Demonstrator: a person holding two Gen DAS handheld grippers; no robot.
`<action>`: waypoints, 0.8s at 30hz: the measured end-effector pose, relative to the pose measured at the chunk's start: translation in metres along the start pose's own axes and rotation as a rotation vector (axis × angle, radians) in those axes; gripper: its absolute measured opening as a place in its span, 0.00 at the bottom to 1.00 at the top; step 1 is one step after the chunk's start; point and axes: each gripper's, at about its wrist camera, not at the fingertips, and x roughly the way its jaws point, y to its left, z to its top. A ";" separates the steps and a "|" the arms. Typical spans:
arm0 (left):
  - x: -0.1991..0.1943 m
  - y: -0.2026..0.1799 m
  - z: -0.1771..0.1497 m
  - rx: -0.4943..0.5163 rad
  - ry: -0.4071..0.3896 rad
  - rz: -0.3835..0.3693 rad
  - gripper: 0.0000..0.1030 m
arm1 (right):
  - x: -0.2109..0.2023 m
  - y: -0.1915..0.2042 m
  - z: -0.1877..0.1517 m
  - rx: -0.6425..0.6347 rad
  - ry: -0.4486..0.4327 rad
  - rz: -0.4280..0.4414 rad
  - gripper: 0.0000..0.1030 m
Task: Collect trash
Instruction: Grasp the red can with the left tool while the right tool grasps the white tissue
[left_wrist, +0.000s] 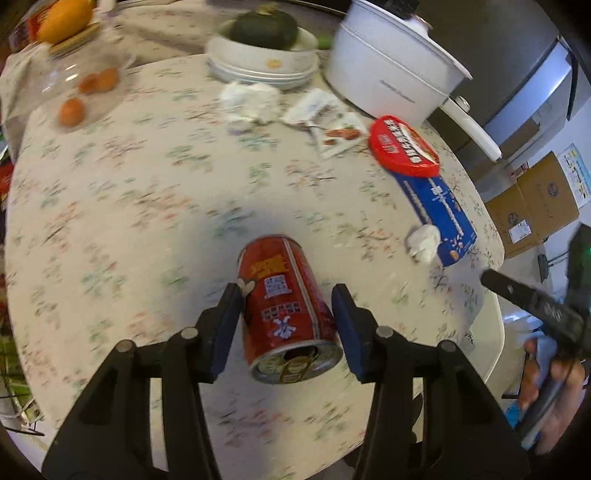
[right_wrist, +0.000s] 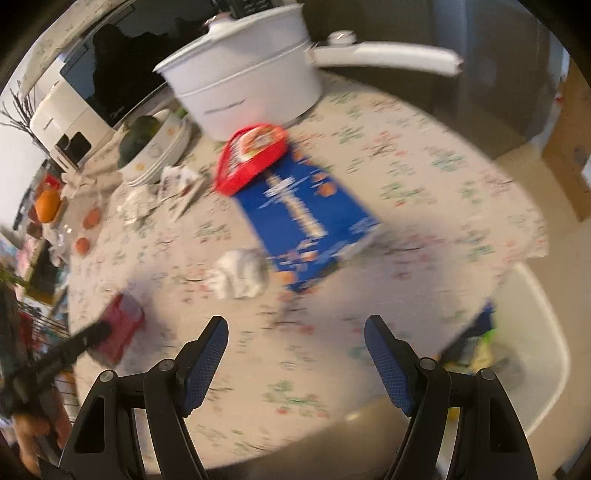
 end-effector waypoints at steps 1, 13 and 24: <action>-0.002 0.008 -0.002 -0.008 0.001 0.000 0.51 | 0.006 0.006 0.001 0.003 0.004 0.008 0.75; -0.001 0.024 -0.013 0.038 0.012 0.035 0.50 | 0.054 0.054 0.016 -0.071 0.027 0.013 0.51; 0.006 0.035 -0.018 0.013 0.064 0.024 0.50 | 0.073 0.058 0.025 -0.073 0.015 -0.057 0.31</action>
